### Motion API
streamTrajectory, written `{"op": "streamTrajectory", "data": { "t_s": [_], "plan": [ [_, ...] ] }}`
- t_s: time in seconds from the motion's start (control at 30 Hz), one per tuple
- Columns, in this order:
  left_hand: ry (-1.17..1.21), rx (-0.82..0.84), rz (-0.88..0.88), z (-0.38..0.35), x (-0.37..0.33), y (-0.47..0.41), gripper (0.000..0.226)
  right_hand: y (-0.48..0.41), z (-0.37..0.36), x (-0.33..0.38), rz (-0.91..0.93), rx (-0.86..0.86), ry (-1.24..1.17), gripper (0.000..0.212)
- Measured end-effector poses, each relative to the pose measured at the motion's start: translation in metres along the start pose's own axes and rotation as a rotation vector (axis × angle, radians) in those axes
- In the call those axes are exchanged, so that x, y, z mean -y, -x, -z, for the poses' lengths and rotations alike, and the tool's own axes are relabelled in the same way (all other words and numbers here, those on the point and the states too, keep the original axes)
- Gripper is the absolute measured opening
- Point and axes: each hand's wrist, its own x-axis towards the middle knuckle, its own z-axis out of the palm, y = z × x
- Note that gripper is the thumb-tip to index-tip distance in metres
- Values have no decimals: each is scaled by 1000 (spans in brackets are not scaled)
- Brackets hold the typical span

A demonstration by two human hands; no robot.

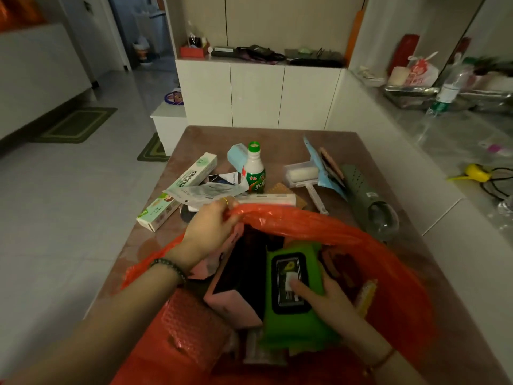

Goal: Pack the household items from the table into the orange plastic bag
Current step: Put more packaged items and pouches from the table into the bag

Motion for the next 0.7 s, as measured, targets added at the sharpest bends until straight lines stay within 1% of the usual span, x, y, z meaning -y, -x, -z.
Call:
{"op": "streamTrajectory", "data": {
  "t_s": [0.03,0.07,0.1,0.17,0.2,0.23,0.27,0.3,0.33,0.37,0.4,0.43,0.5,0.53,0.57,0.63,0.7],
  "plan": [
    [106,-14,-15,3,-1,-2,13,-8,-2,3,21,-28,4,80],
    [153,-10,-49,7,-3,-3,19,-14,-3,6,40,-35,46,76],
    [186,38,-66,11,-5,-3,20,-20,-2,8,70,-41,142,71],
    [168,207,-76,14,-3,-3,10,-19,7,14,103,-48,498,52],
    [114,303,-82,15,20,-3,2,-17,14,22,104,-23,668,45],
    [64,450,-32,16,40,-6,9,-13,22,34,101,19,776,38],
    [18,512,38,20,59,-8,23,-8,29,53,108,60,807,32],
    [3,529,171,26,71,-9,39,-7,36,72,145,70,780,27],
    [21,503,239,32,80,-12,50,-8,40,94,197,63,688,24],
    [69,496,231,37,77,-20,49,-13,43,114,244,39,539,21],
    [106,475,212,44,68,-26,43,-24,43,129,268,13,370,22],
    [202,395,242,47,61,-36,40,-40,41,141,253,-5,208,25],
    [374,150,391,50,49,-57,42,-82,28,155,139,23,-30,35],
    [426,45,438,47,65,-65,44,-105,18,157,57,54,-111,40],
    [474,-22,504,42,73,-72,48,-127,6,159,-27,90,-178,44],
    [580,-68,670,30,89,-79,61,-163,-20,154,-170,148,-208,50],
    [694,-85,813,15,100,-83,74,-189,-45,144,-273,172,-181,50]
  ]
}}
